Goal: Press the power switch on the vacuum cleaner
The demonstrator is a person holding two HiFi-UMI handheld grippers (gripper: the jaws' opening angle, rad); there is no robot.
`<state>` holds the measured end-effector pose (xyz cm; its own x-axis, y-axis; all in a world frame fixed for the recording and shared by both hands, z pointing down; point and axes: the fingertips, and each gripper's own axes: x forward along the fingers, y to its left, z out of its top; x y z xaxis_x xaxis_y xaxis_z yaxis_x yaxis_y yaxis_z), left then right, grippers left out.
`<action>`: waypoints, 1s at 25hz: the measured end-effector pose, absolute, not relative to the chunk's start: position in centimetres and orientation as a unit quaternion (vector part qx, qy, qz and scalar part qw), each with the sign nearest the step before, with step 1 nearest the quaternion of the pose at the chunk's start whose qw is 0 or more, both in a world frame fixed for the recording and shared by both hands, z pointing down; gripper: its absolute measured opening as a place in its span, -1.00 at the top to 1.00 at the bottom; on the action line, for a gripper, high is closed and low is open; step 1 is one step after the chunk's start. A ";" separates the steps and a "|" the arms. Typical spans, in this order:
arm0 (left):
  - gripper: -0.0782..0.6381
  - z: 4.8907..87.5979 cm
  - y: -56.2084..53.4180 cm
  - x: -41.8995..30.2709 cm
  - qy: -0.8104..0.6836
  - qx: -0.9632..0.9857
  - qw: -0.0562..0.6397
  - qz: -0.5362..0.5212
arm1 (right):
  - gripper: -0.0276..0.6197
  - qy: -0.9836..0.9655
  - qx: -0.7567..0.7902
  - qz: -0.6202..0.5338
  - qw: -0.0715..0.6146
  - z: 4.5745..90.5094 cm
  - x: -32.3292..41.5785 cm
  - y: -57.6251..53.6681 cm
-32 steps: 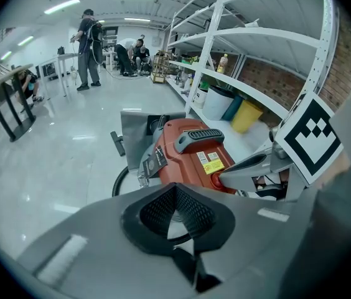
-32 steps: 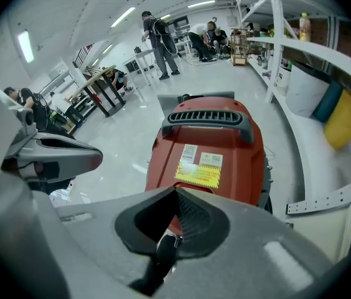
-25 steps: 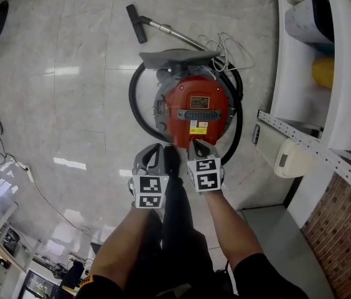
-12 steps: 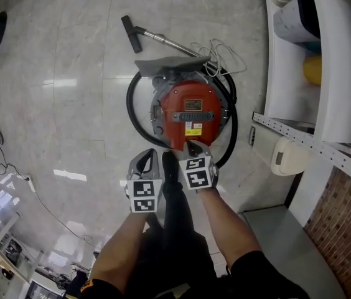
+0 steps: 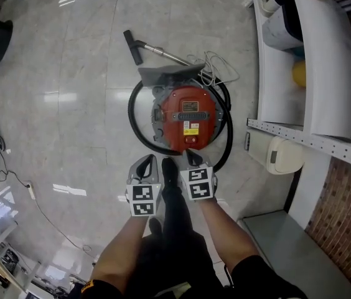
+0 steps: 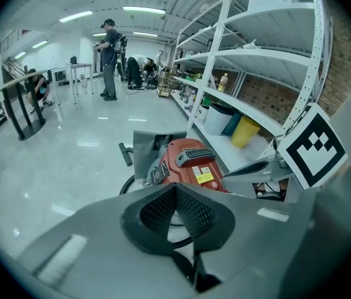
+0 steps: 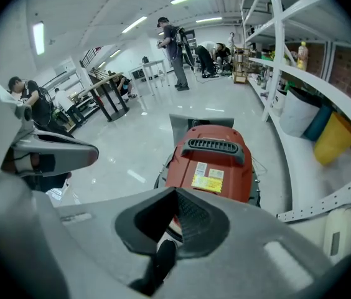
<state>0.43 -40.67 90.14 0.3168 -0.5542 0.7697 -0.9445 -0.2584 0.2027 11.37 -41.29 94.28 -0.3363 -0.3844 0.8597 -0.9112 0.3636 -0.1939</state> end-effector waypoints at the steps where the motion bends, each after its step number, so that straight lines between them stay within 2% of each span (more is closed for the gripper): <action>1: 0.74 89.7 -40.3 0.3 -0.509 0.739 0.334 0.287 | 0.94 -0.740 0.440 0.350 0.369 93.7 11.2 -40.9; 18: 0.74 77.1 -29.6 -2.5 -0.546 0.761 0.285 0.203 | 0.94 -0.773 0.488 0.279 0.294 80.3 9.5 -30.9; 25: 0.74 72.7 -22.7 -3.3 -0.543 0.780 0.264 0.164 | 0.94 -0.806 0.478 0.232 0.262 74.2 6.1 -24.0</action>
<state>-3.30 -22.73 72.67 0.3561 -0.7606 0.5429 -0.9340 -0.2713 0.2326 6.14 -24.04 74.20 -0.4057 -0.6486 0.6439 -0.8916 0.4357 -0.1229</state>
